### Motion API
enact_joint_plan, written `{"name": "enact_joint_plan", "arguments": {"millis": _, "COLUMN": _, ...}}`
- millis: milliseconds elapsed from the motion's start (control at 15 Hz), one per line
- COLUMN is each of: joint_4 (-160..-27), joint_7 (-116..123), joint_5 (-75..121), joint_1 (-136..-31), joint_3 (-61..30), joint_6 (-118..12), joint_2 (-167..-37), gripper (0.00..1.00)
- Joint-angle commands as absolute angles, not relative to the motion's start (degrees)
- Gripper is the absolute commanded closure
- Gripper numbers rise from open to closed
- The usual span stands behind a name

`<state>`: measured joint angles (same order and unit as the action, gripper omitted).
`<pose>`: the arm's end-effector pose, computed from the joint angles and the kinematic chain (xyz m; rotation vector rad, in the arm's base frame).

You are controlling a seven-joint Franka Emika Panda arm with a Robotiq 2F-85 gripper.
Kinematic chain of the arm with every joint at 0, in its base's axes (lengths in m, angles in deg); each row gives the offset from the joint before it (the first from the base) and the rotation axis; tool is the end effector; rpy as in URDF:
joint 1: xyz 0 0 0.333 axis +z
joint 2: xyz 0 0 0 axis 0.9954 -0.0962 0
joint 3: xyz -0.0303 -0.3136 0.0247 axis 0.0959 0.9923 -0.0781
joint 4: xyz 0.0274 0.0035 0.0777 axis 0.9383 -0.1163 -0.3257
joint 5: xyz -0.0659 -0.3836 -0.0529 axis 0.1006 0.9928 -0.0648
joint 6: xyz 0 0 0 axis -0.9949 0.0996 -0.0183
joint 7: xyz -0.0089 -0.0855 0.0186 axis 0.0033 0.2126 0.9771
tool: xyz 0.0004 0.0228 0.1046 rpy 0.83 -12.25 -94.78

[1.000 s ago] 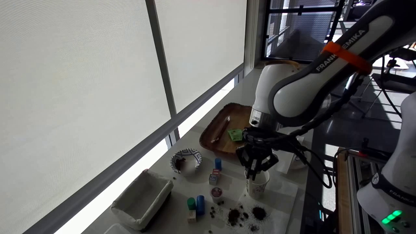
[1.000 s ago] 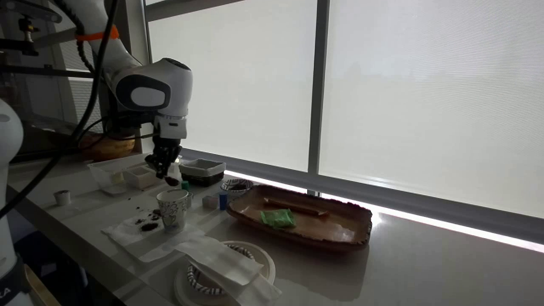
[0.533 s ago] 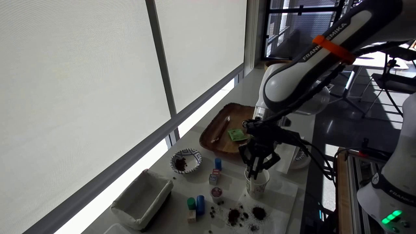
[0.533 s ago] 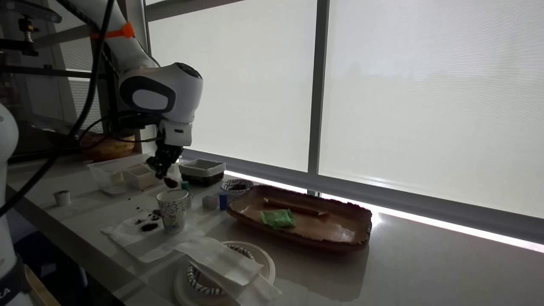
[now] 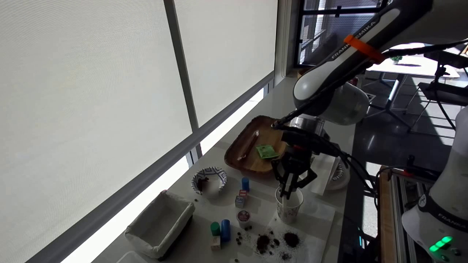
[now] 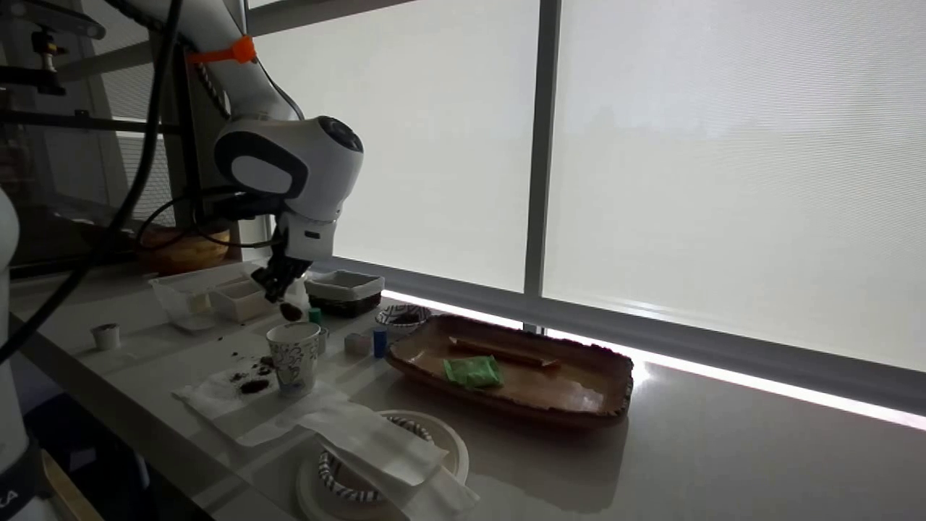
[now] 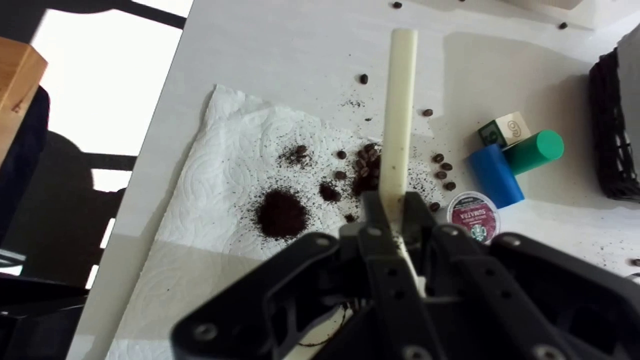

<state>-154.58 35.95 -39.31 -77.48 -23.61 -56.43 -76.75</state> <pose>0.3888 0.0840 0.2751 -2.0668 1.5498 0.4665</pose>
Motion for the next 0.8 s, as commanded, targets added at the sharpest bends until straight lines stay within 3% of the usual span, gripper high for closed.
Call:
{"name": "enact_joint_plan", "arguments": {"millis": 0, "joint_4": -155.71, "joint_7": 29.34, "joint_5": -45.58, "joint_1": -78.97, "joint_3": -22.76, "joint_6": -53.73, "joint_2": -76.01, "gripper": 0.96}}
{"name": "enact_joint_plan", "arguments": {"millis": 733, "joint_4": -157.92, "joint_7": 13.45, "joint_5": -60.32, "joint_1": -83.12, "joint_3": -19.47, "joint_6": -45.82, "joint_2": -76.34, "gripper": 0.96}}
